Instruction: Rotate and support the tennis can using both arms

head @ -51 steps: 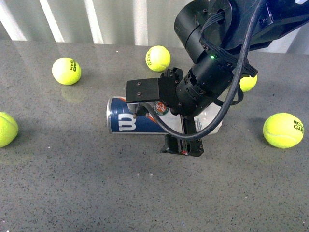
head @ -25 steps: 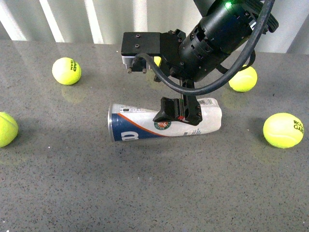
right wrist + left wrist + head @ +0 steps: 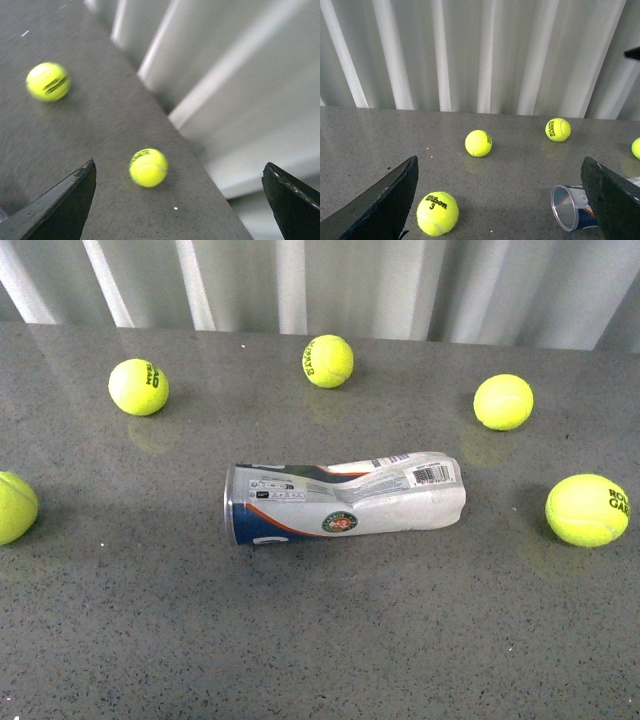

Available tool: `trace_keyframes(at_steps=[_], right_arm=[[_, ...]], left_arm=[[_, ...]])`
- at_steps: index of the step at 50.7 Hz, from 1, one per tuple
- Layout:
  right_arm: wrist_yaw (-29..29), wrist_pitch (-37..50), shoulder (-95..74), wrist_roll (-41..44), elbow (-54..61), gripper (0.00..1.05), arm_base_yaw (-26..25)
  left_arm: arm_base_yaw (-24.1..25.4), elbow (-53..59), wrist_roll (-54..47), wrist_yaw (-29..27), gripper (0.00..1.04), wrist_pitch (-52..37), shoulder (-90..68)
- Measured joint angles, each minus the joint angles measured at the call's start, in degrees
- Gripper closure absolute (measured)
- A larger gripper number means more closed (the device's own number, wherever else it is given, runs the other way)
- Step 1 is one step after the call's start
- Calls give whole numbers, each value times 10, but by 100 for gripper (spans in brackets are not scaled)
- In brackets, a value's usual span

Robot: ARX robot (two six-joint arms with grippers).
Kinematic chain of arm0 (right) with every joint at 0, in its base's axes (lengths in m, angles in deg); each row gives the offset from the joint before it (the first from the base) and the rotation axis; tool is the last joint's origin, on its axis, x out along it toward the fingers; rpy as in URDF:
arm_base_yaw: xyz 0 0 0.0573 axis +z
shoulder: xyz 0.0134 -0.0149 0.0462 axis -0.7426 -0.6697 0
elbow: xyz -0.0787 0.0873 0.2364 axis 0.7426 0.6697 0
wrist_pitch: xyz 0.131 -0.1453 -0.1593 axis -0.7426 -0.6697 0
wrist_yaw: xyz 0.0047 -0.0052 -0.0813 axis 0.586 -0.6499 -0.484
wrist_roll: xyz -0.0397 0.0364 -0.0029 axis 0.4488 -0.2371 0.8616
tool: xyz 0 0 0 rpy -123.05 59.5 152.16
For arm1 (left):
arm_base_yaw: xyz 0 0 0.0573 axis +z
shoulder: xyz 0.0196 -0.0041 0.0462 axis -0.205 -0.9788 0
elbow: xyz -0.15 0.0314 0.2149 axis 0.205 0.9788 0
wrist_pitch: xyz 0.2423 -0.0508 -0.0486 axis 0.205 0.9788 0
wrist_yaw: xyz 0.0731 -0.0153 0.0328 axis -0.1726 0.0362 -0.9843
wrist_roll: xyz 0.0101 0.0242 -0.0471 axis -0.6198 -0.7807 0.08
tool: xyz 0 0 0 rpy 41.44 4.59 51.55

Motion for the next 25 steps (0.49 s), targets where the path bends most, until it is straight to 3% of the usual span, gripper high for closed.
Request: trace_keyframes(at_steps=[5, 9, 15, 23, 25], right_arm=[[-93, 39, 79, -170, 72, 7, -20], [-103, 69, 149, -254, 160, 7, -32], [-137, 132, 251, -280, 295, 7, -35], [-142, 137, 263, -285, 315, 7, -34], [-202, 200, 262, -291, 339, 13, -32]], left_arm=[[0, 0, 0, 0, 7, 0, 0], [0, 0, 0, 0, 7, 0, 0], [0, 0, 0, 0, 7, 0, 0], [0, 0, 0, 0, 7, 0, 0], [0, 0, 0, 0, 7, 0, 0]])
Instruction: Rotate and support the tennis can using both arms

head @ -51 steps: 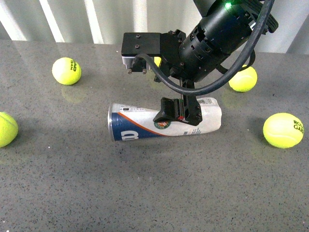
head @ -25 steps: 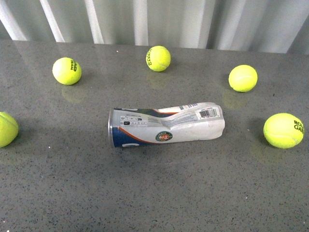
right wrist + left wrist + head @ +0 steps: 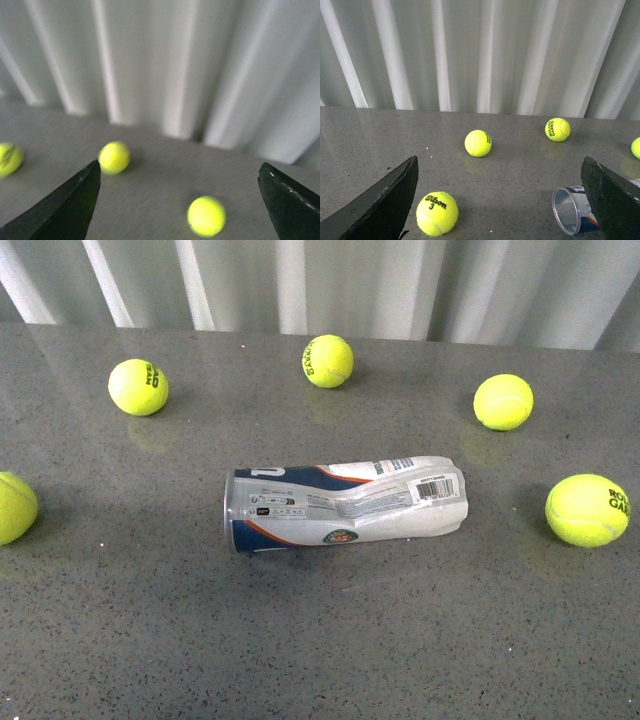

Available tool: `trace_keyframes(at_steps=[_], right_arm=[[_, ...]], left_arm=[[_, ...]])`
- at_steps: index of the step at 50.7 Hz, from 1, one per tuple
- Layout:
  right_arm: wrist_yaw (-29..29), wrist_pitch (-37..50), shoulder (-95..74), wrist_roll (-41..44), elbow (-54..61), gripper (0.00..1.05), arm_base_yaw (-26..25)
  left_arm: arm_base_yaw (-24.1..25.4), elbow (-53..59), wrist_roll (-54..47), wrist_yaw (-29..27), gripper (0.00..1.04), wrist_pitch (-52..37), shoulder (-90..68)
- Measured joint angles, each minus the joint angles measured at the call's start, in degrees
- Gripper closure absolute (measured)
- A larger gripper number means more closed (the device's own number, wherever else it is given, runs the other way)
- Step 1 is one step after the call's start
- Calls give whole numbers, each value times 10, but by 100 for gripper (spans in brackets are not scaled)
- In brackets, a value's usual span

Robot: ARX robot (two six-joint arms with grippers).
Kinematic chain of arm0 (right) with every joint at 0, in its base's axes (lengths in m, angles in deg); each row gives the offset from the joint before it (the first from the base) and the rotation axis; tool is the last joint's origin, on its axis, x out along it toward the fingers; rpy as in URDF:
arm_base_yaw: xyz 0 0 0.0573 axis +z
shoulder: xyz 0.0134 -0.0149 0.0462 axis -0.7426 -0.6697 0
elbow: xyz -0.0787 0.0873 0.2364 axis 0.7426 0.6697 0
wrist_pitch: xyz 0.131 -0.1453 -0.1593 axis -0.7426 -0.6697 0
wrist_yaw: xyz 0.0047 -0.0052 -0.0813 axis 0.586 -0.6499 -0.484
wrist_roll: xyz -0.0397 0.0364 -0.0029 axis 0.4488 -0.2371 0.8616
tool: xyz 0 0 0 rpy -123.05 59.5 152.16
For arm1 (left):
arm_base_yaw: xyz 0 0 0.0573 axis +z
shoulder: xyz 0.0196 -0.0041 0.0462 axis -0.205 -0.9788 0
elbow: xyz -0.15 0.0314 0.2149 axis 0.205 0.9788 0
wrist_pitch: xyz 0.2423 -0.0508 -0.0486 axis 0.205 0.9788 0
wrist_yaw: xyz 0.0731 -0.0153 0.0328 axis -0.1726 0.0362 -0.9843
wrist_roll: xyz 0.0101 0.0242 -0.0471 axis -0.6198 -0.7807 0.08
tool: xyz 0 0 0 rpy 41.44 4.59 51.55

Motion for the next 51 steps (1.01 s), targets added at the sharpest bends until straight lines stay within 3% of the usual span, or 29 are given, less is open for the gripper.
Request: trace_keyframes(at_steps=[3, 5, 10, 17, 24, 45, 51], right_arm=[[-70, 99, 9, -5, 51, 24, -2], [-80, 143, 25, -7, 87, 31, -9], [-72, 189, 68, -9, 153, 47, -28], [-43, 215, 136, -12, 257, 80, -62], [-23, 221, 177, -12, 306, 101, -76], [15, 196, 298, -12, 402, 101, -115], [50, 178, 335, -12, 420, 101, -150]], left_arm=[[0, 0, 0, 0, 7, 0, 0], [0, 0, 0, 0, 7, 0, 0], [0, 0, 0, 0, 7, 0, 0], [0, 0, 0, 0, 7, 0, 0], [0, 0, 0, 0, 7, 0, 0], [0, 0, 0, 0, 7, 0, 0], [0, 0, 0, 0, 7, 0, 0]])
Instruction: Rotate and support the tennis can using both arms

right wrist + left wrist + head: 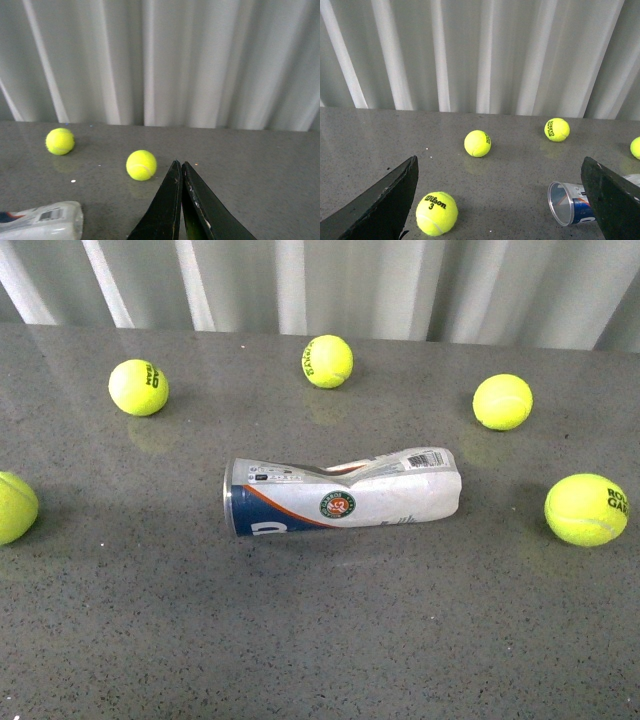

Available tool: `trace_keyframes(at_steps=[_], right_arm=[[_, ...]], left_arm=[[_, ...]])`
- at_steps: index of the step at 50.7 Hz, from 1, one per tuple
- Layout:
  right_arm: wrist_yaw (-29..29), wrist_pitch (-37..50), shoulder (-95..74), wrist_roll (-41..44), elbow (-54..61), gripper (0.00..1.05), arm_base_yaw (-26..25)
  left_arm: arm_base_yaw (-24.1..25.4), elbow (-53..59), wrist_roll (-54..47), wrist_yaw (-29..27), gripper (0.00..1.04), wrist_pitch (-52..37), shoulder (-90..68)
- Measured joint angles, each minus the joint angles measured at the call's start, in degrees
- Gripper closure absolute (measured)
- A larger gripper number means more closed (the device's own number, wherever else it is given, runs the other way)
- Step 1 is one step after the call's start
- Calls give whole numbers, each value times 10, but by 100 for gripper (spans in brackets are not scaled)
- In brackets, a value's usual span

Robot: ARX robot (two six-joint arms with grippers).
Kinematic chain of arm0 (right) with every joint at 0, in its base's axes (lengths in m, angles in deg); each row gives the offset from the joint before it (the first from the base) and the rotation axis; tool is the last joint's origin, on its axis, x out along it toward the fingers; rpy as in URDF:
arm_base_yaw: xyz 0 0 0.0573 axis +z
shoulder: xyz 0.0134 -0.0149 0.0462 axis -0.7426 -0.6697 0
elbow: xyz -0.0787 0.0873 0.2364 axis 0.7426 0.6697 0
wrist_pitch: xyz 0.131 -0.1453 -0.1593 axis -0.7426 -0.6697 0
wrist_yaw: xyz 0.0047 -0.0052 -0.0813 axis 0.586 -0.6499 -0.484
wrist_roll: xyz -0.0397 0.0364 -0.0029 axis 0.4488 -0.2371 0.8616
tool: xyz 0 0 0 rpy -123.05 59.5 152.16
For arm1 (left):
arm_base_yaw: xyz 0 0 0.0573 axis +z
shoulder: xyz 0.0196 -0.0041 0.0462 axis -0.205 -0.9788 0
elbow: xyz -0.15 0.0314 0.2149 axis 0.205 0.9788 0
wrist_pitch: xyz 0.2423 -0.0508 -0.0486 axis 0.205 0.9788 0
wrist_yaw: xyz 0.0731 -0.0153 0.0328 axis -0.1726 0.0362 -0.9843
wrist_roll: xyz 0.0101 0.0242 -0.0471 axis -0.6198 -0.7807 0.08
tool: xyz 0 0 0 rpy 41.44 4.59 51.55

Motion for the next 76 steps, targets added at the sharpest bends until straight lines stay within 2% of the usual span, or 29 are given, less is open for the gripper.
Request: trace_keyframes(at_steps=[14, 19, 46, 76], right_arm=[[3, -60, 94, 0, 33, 101, -9], [3, -45, 110, 0, 58, 101, -9], [3, -240, 315, 0, 63, 101, -9], [3, -329, 404, 0, 63, 101, -9]], left_arm=[[0, 0, 0, 0, 7, 0, 0], [0, 0, 0, 0, 7, 0, 0], [0, 0, 0, 0, 7, 0, 0], [0, 0, 0, 0, 7, 0, 0]])
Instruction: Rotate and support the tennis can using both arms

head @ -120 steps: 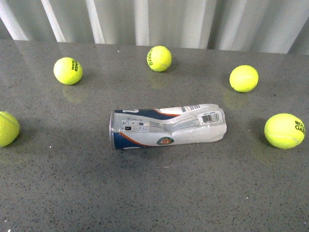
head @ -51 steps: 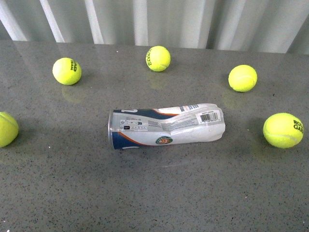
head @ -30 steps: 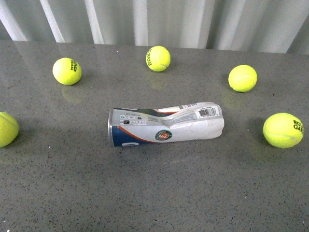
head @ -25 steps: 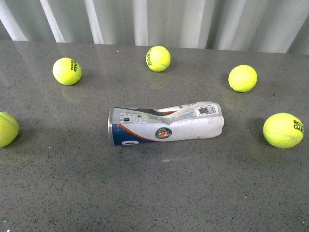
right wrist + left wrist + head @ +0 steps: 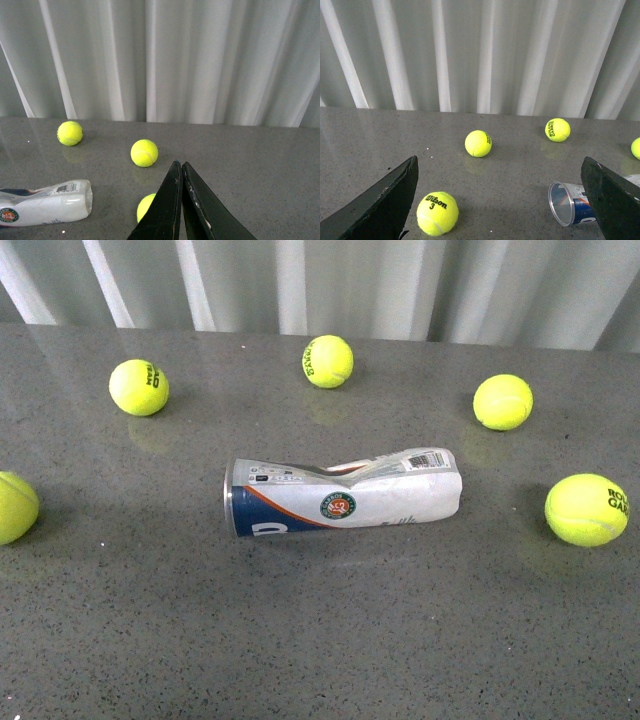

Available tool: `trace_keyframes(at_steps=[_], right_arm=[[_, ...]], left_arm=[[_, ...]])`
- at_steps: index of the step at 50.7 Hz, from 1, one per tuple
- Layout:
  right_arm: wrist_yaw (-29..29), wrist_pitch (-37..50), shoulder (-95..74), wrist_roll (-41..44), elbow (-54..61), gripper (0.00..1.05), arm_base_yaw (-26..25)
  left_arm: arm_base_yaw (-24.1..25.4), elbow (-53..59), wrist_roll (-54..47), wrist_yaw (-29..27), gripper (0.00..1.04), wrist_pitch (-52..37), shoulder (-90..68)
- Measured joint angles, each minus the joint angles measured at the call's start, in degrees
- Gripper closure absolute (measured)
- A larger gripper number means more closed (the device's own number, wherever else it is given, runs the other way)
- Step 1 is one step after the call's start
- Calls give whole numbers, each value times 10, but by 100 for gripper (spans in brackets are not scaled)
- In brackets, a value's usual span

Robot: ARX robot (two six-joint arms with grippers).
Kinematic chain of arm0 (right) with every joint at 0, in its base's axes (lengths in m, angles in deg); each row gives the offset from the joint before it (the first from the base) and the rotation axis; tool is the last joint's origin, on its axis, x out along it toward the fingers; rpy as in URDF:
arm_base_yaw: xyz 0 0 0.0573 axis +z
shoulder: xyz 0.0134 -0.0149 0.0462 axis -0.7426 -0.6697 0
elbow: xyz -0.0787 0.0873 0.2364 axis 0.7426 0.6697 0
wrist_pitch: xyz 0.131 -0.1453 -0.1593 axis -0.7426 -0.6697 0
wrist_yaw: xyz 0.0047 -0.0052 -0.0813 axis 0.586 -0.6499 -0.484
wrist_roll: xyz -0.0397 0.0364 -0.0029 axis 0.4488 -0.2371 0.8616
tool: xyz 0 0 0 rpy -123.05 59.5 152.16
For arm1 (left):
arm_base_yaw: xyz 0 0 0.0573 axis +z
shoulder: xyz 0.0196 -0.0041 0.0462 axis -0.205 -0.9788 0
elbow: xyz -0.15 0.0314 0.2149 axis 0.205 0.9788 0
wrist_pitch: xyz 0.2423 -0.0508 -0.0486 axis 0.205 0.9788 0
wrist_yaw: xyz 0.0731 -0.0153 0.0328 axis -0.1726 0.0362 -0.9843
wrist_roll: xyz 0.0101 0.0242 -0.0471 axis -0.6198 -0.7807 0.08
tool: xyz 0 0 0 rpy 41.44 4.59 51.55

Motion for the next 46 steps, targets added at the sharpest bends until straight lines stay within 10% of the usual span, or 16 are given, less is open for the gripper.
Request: trace_keyframes(at_steps=[19, 38, 46], right_arm=[[1, -91, 87, 0, 0, 99, 0], [1, -91, 87, 0, 0, 20, 0], [1, -91, 87, 0, 0, 6, 0]], left_arm=[[0, 0, 0, 0, 7, 0, 0], [0, 0, 0, 0, 7, 0, 0], [0, 0, 0, 0, 7, 0, 0]])
